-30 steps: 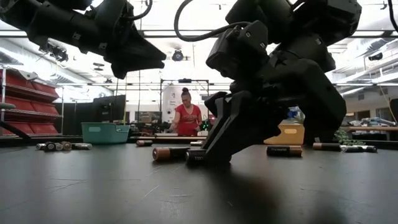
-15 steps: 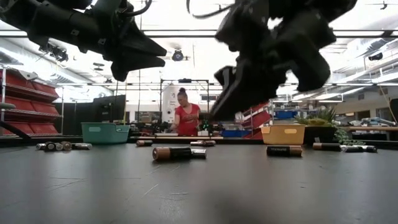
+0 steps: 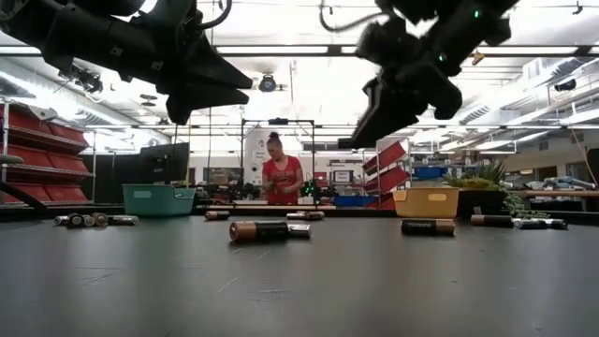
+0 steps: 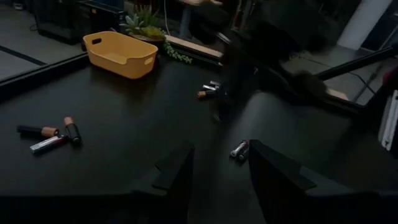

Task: Sort batteries
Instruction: Put the black battery into the yellow bin

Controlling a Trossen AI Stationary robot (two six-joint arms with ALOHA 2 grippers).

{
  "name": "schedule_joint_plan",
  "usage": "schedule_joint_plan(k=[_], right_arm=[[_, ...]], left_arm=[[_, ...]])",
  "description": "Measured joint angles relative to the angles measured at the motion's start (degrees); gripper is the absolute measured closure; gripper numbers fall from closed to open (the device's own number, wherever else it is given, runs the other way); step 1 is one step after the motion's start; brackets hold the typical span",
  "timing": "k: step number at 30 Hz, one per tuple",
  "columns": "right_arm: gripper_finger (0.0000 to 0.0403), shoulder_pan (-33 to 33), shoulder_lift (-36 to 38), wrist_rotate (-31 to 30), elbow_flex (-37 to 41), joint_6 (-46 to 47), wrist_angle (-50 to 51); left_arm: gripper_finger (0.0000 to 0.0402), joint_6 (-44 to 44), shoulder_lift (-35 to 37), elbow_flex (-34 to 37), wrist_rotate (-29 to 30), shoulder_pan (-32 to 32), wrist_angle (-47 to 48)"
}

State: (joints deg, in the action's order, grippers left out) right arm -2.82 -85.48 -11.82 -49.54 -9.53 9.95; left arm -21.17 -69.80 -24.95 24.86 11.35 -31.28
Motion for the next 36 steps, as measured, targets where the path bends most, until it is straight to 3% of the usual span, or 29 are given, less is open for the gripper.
schedule_joint_plan(k=[5, 11, 21, 26, 29, 36], right_arm=[[0.0355, 9.3, 4.9, 5.8, 4.3, -0.3, 0.5], [0.0355, 18.8, 6.5, 5.2, 4.4, -0.3, 2.3], [0.0355, 31.4, 6.0, -11.4, 4.4, 2.2, 3.6], [0.0354, 34.9, 6.0, -12.3, 4.4, 5.3, 5.0], [0.0334, 36.2, 6.0, -15.1, 4.4, 6.1, 6.2], [0.0233, 36.1, 5.9, -16.6, 4.4, 6.0, 7.0]], left_arm=[[0.0244, 1.2, 0.0, 0.0, 0.2, 0.0, 0.3], [0.0244, 2.0, 0.0, 0.0, 1.0, -0.2, 0.3], [0.0244, 2.9, 0.0, 0.0, 1.6, -0.2, 0.3], [0.0244, 2.9, 0.0, 0.0, 1.6, -0.2, 0.6], [0.0244, 2.9, 0.0, 0.0, 1.6, -0.2, 0.6], [0.0244, 2.7, 0.0, 0.0, 1.6, -0.2, 0.6]])
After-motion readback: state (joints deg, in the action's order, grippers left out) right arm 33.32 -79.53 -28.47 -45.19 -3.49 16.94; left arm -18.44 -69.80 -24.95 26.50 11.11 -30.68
